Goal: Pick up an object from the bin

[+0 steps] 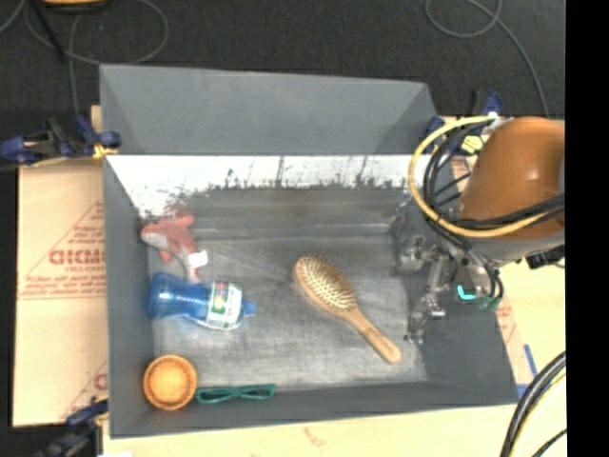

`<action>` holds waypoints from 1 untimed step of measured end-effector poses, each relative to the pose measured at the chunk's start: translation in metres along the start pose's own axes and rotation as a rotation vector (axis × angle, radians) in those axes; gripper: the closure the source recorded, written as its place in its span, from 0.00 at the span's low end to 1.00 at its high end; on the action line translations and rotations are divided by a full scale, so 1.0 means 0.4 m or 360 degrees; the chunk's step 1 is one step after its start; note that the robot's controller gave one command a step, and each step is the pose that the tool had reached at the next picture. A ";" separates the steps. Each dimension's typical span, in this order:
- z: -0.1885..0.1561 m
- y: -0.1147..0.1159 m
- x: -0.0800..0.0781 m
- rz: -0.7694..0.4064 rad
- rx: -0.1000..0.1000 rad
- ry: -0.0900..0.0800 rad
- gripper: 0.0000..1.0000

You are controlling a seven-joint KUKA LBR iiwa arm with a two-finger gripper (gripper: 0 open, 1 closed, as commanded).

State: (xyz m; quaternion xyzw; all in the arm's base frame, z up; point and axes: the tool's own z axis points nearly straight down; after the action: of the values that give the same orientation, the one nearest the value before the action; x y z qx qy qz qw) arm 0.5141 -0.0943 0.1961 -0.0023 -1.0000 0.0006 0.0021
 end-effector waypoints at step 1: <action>-0.005 0.000 -0.001 -0.0001 0.0001 -0.0005 0.00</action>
Offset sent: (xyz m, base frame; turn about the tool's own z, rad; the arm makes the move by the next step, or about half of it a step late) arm 0.0662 0.0225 0.1605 -0.0074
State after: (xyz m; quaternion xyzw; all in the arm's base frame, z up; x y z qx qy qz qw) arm 0.5147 -0.0942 0.1981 -0.0020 -1.0000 0.0008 0.0005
